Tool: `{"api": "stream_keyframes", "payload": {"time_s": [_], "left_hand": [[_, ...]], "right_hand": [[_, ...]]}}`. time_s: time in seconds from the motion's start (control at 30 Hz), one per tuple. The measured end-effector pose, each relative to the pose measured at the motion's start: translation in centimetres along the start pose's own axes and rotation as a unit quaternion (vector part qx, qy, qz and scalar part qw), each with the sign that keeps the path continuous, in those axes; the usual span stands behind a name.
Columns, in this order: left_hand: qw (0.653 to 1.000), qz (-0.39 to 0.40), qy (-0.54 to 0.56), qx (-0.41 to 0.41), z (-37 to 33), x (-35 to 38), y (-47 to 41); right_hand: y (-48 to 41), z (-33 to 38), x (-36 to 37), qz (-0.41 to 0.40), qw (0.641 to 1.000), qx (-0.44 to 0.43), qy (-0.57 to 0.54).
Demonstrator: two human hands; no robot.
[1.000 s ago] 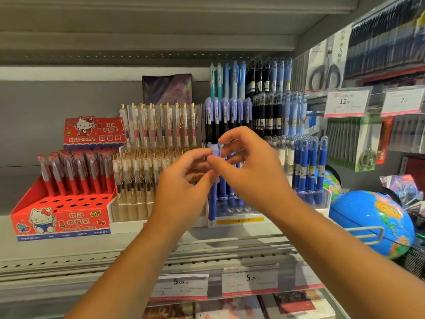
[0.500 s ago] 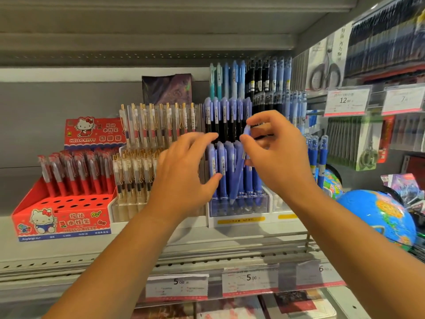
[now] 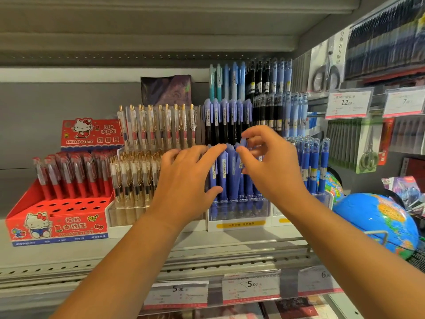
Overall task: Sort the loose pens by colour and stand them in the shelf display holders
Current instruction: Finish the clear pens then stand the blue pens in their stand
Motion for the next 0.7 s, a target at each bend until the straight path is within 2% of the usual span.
{"api": "stream_keyframes", "payload": {"time_s": [0.23, 0.47, 0.7], "left_hand": [[1.0, -0.014, 0.0, -0.001, 0.0, 0.2, 0.0], [1.0, -0.022, 0.002, 0.001, 0.1, 0.4, 0.1], [1.0, -0.01, 0.02, 0.001, -0.2, -0.1, 0.5]], "right_hand": [[0.5, -0.4, 0.8, 0.081, 0.996, -0.012, 0.04], [0.6, -0.5, 1.0, 0.085, 0.995, -0.01, 0.057], [1.8, -0.2, 0.4, 0.117, 0.991, 0.031, 0.056]]}}
Point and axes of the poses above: each hand's wrist, its own y-axis away from the middle knuckle, its own x-axis out of the palm, z = x × y, the point moved 1 cm from there along -y, towards the middle knuckle, and after that the axes turned 10 degrees about -x, right-handed, at the moved point
